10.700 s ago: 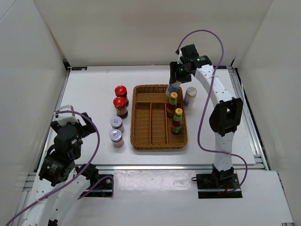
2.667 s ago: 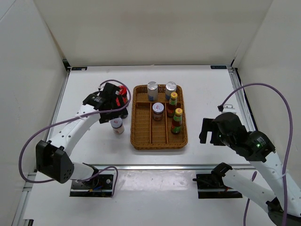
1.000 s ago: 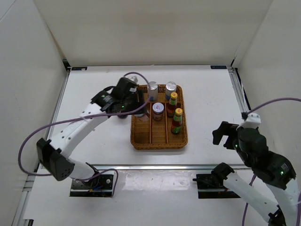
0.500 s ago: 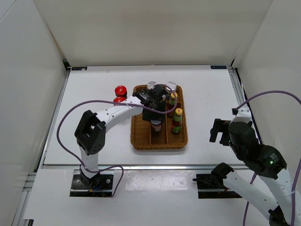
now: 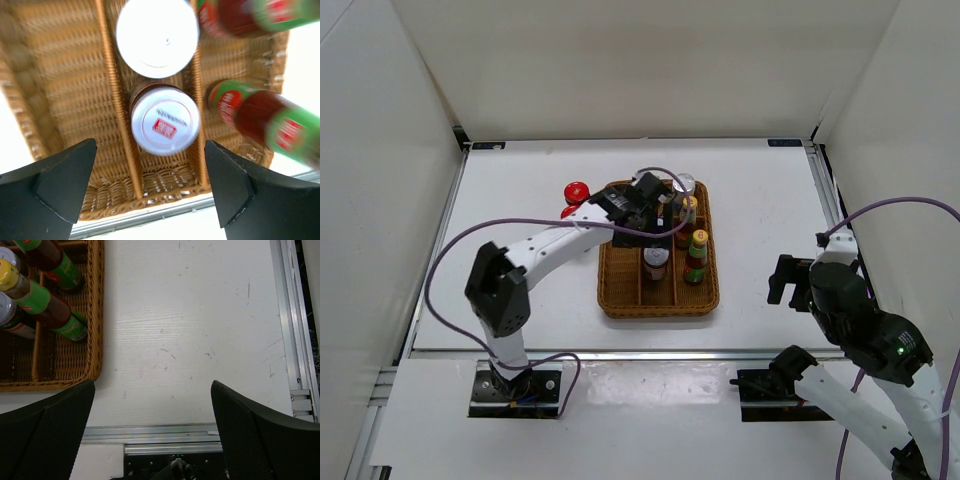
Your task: Organize the condiment bottles
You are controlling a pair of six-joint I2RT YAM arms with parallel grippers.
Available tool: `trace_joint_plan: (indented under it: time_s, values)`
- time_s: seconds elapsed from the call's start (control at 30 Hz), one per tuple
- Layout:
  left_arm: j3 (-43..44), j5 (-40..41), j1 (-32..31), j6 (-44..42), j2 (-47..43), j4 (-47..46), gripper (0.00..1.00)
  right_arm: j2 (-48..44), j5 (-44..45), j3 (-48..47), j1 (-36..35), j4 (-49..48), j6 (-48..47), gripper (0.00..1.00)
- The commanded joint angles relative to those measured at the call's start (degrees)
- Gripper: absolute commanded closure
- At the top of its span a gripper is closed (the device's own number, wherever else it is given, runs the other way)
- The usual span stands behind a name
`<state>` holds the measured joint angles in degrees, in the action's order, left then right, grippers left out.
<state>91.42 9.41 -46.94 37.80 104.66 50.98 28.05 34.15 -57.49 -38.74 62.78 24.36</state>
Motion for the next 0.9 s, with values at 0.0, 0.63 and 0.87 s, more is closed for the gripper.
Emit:
trace_joint_plan:
  time_s: [0.0,0.63,0.87]
  values:
    - [2.0,7.8,-0.1,-2.2,-12.7,1.4,0.0,-0.4,0.6,0.0,-0.3,-2.0,-0.8,0.0]
    - [-2.7,-2.9,26.5,-14.1,-14.5,1.4,0.0,-0.4,0.0,0.0,-0.8,-2.5,-1.3,0.0]
    - [-3.3,-3.4,29.4,-14.1,-9.6,0.9,0.0,0.2,0.0,0.5,-0.8,-2.5,-1.3,0.0]
